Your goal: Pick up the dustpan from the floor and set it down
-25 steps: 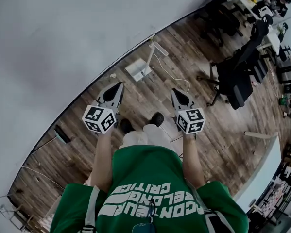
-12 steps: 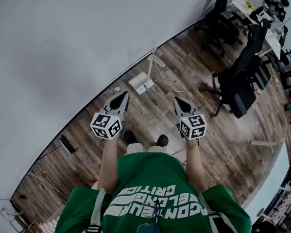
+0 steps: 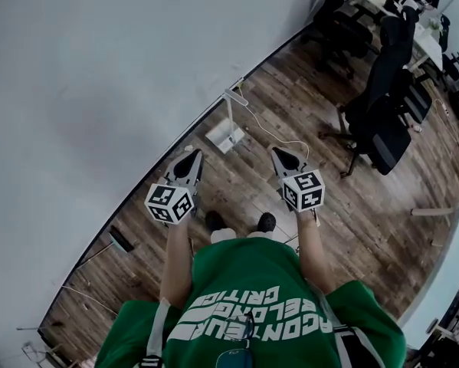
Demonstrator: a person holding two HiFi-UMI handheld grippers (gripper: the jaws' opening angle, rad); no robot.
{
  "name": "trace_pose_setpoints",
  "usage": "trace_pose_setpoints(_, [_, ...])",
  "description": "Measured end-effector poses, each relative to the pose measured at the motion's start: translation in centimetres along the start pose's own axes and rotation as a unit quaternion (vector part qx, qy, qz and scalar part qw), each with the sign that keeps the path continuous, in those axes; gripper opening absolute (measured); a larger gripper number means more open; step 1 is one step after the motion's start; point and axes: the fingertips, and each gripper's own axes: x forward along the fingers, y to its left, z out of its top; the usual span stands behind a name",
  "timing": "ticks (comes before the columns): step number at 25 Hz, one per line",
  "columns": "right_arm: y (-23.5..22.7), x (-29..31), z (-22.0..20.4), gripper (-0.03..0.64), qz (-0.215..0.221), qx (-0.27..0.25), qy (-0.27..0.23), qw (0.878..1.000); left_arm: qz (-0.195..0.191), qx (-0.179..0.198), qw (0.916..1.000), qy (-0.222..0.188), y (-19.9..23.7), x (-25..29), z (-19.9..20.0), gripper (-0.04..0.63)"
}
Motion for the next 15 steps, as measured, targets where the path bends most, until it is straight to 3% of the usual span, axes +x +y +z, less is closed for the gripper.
trace_pose_setpoints(15, [-1.5,-1.5,-0.6,0.009,-0.004,-0.005,0.0,1.0,-0.019,0.015,0.9997,0.009,-2.6,1.6,0.0,-0.003])
